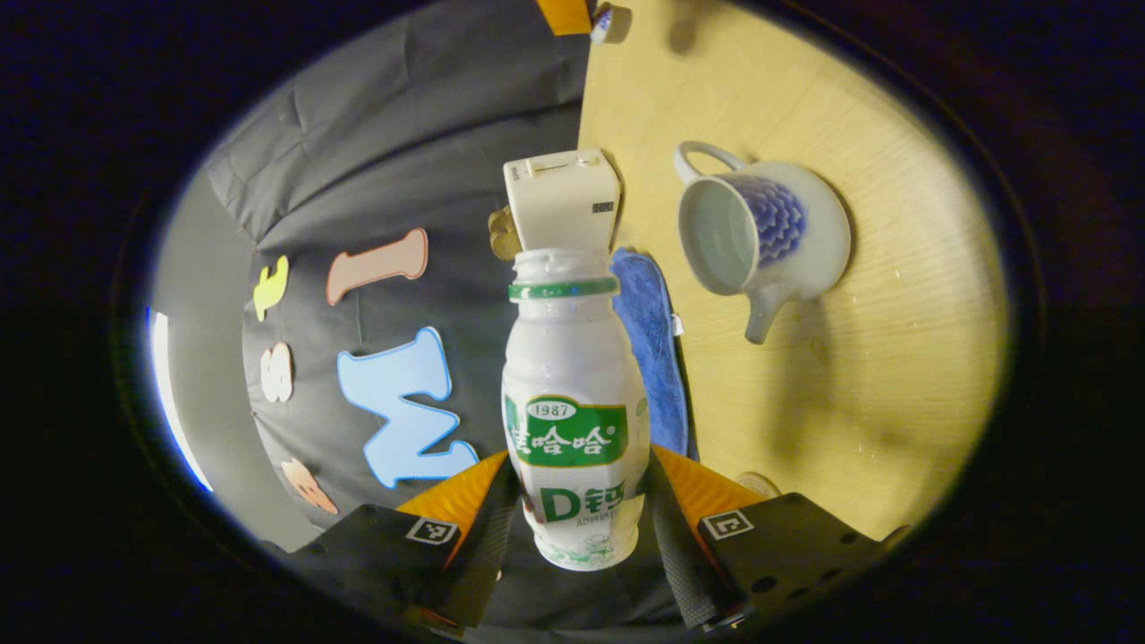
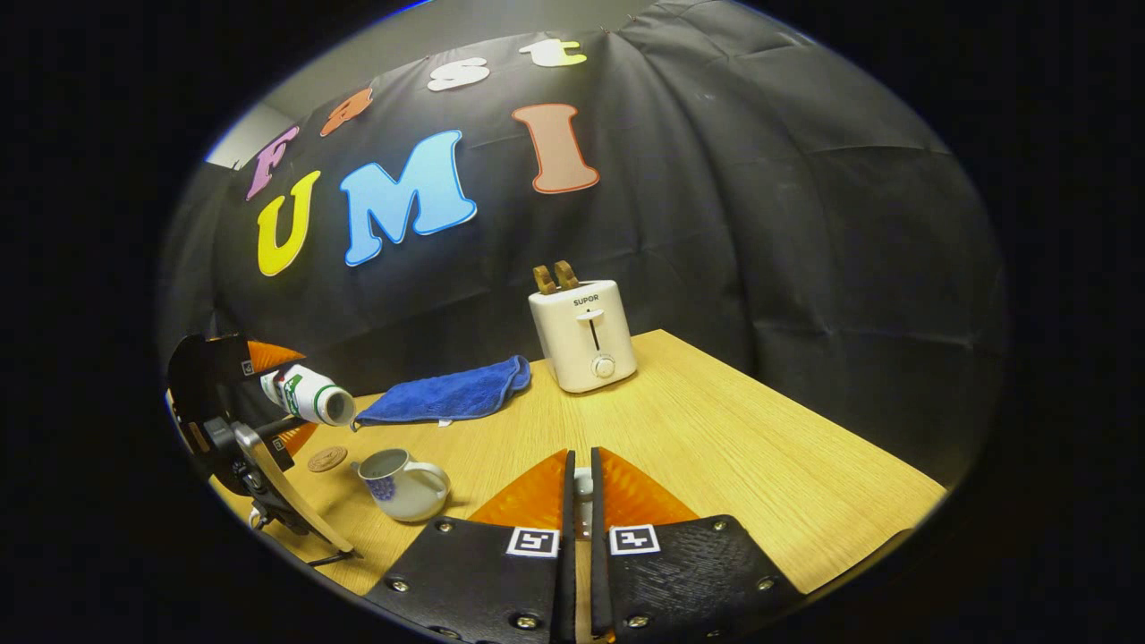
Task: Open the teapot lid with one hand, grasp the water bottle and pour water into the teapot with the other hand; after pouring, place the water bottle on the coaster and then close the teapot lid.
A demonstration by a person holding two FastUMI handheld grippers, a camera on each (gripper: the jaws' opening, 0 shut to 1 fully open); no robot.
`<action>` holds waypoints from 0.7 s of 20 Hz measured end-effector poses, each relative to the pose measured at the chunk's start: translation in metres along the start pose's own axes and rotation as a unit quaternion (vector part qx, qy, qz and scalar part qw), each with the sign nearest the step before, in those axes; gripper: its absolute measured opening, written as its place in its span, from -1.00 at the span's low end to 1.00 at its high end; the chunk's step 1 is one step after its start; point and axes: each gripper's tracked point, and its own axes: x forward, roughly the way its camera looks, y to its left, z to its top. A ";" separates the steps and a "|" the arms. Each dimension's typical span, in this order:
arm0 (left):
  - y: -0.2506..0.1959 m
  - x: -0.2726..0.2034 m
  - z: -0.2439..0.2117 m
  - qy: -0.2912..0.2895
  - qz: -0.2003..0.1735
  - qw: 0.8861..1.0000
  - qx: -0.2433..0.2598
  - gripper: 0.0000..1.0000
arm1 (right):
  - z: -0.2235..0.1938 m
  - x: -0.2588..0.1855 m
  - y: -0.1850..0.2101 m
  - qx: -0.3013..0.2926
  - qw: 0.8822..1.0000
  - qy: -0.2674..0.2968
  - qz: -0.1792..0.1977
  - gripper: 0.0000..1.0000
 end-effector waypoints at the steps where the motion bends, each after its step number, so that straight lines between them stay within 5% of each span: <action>1: 0.000 -0.002 -0.001 -0.004 -0.002 1.000 -0.026 0.79 | 0.002 0.001 0.003 -0.004 1.000 0.000 0.000 -0.87; 5: -0.004 -0.008 -0.013 -0.005 -0.016 0.989 -0.148 0.79 | 0.009 0.002 0.018 -0.021 1.000 -0.004 0.005 -0.87; 14: -0.021 -0.023 -0.072 0.014 -0.015 0.921 -0.389 0.79 | 0.013 0.013 0.086 -0.051 0.998 0.000 0.045 -0.87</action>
